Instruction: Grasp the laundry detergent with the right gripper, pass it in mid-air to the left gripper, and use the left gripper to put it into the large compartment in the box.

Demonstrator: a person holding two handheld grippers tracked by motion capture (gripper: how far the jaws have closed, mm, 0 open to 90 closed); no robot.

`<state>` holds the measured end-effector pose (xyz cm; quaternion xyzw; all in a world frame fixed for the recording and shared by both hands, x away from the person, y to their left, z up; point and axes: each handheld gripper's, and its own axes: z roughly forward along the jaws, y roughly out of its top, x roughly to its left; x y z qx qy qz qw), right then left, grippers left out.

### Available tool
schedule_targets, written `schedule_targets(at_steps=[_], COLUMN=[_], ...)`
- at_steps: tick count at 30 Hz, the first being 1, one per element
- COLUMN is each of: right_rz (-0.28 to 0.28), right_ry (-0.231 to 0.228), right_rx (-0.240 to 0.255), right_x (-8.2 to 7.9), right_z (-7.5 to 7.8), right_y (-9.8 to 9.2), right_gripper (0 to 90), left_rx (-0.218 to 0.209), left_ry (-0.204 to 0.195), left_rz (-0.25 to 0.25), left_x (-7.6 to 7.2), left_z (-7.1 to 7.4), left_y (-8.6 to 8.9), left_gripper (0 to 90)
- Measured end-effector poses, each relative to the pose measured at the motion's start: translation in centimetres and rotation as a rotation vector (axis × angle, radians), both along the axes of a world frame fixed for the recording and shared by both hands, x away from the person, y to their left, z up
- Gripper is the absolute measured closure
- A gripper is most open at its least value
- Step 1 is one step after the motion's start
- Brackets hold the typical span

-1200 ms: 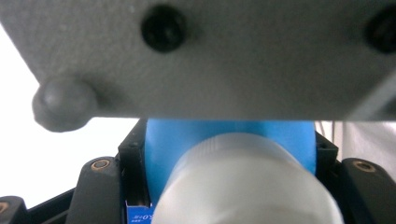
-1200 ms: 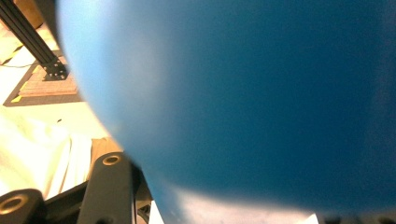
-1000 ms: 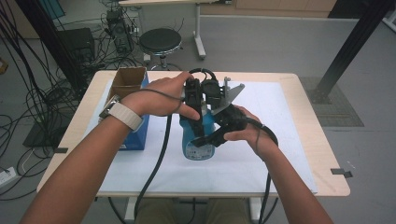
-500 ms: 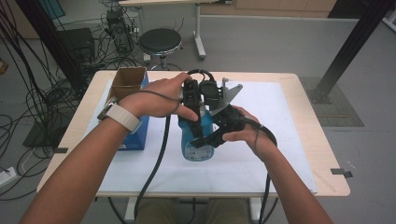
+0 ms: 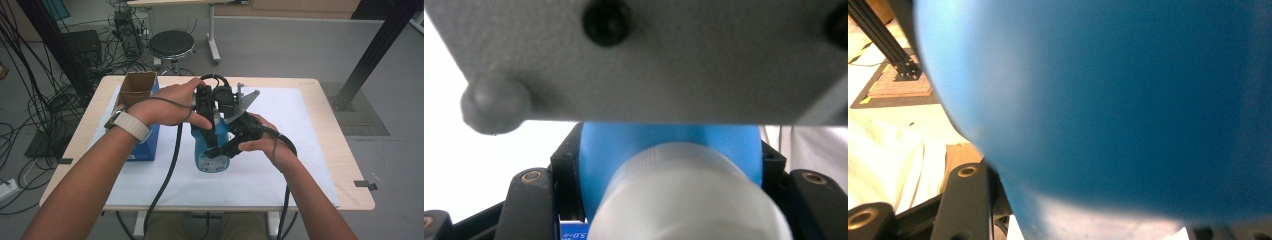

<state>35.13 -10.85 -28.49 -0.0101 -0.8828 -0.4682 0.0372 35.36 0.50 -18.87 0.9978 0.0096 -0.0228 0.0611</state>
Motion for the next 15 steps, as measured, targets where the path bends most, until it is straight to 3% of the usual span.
schedule_targets(at_steps=[15], right_rz=[-0.006], right_ry=[0.005], right_rx=[-0.015], right_x=[-0.15], right_z=[0.14], right_y=[0.15], right_gripper=[43.7], left_rx=[0.001], left_ry=[0.000], left_rz=[-0.001], left_x=[-0.06], left_z=[0.01], left_y=[0.13], left_gripper=[37.4])
